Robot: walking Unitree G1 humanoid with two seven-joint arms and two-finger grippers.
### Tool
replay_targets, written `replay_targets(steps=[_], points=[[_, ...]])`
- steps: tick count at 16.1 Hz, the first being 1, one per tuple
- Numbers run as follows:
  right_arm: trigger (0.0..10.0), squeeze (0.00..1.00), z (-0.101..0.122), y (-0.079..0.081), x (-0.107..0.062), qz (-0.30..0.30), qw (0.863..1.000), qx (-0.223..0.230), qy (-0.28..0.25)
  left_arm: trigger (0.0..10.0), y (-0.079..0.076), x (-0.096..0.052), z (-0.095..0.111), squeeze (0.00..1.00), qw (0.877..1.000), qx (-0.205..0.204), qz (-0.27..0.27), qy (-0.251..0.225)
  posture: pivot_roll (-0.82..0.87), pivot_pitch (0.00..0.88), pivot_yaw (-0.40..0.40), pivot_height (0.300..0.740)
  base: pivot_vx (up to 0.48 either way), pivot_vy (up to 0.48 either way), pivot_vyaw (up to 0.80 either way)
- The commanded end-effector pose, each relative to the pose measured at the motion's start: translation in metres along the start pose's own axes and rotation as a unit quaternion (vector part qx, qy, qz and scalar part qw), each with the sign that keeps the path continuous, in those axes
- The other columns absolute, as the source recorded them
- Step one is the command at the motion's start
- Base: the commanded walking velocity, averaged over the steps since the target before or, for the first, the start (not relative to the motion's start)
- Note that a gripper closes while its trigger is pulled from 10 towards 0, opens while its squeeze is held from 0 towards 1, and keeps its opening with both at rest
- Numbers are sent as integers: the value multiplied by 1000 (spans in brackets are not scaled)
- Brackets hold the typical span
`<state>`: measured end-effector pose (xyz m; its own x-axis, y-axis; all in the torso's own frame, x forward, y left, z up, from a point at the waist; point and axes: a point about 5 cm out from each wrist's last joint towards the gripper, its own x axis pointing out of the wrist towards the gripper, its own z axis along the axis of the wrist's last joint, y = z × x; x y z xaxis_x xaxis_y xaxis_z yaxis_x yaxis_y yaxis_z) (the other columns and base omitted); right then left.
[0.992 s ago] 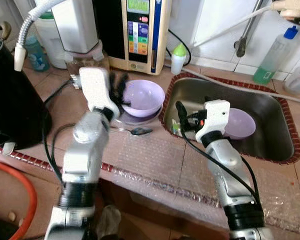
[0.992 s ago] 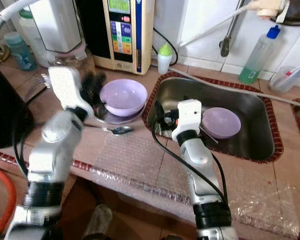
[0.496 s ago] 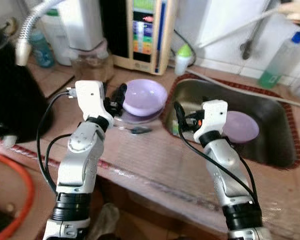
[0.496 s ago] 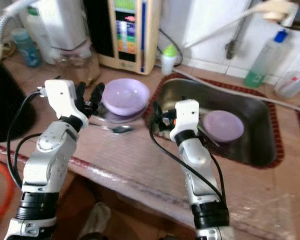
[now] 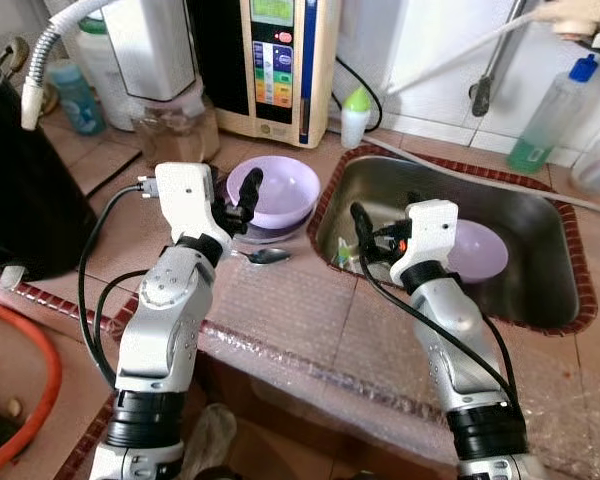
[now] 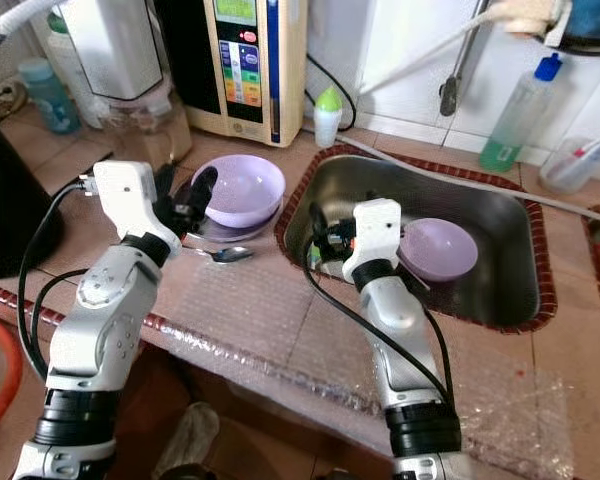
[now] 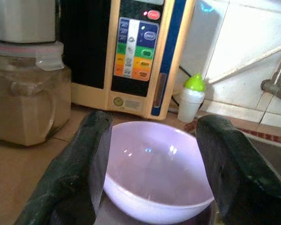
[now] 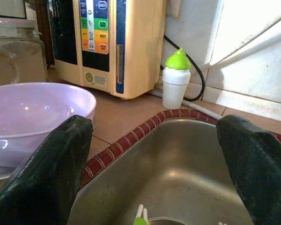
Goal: Kitchen organization
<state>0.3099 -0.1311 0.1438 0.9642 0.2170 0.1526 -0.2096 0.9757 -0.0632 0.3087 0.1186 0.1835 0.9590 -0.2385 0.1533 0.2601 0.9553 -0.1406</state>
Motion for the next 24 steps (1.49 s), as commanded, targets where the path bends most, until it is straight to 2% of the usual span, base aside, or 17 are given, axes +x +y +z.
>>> replay_targets(steps=[1,4,5,8,9,10,12,15,16,17,18,19,24], points=[[10000,0,1,-2,0,-3,1000,0,0,10000,0,-1,2,0,1000,4,-2,-4,55,28,6,740,0,0,0],[10000,0,0,-2,-1,-3,1000,1,1,10000,7,3,7,0,1000,-22,12,-7,54,32,7,740,0,0,0],[10000,0,0,-1,-2,-3,1000,1,2,10000,10,8,10,1000,999,-34,16,-12,54,35,8,740,0,0,0],[10000,0,0,1,-1,-1,1000,2,2,10000,16,25,2,1000,998,-42,32,41,51,35,8,740,0,0,0],[10000,0,0,1,-1,0,1000,2,2,10000,16,29,1,522,997,-51,30,49,48,33,8,740,0,0,0],[10000,0,0,1,-1,0,1000,2,2,10000,18,34,-3,0,996,-57,36,67,44,32,11,740,0,0,0],[10000,0,1,-1,-1,-3,1000,1,1,10000,22,43,-8,0,993,-62,46,86,39,32,15,740,0,0,0],[10000,0,0,0,-3,-4,1000,0,1,10000,24,57,-15,0,988,-91,52,116,27,31,24,740,0,0,0],[10000,0,0,1,-3,-5,1000,1,1,10000,23,60,-19,0,987,-77,45,131,25,31,27,740,0,0,0],[10000,0,0,1,-3,-6,1000,0,2,10000,21,64,-24,0,986,-80,38,142,20,30,30,740,0,0,0],[10000,0,1,1,-3,-7,1000,0,1,8431,20,65,-29,0,985,-74,33,155,16,29,34,740,0,0,0],[10000,0,1,0,-3,-8,1000,0,0,0,21,66,-33,0,983,-76,32,165,12,28,38,740,0,0,0],[10000,0,0,2,-4,-12,1000,2,0,0,23,69,-43,0,979,-72,40,187,14,25,46,740,0,0,0]])
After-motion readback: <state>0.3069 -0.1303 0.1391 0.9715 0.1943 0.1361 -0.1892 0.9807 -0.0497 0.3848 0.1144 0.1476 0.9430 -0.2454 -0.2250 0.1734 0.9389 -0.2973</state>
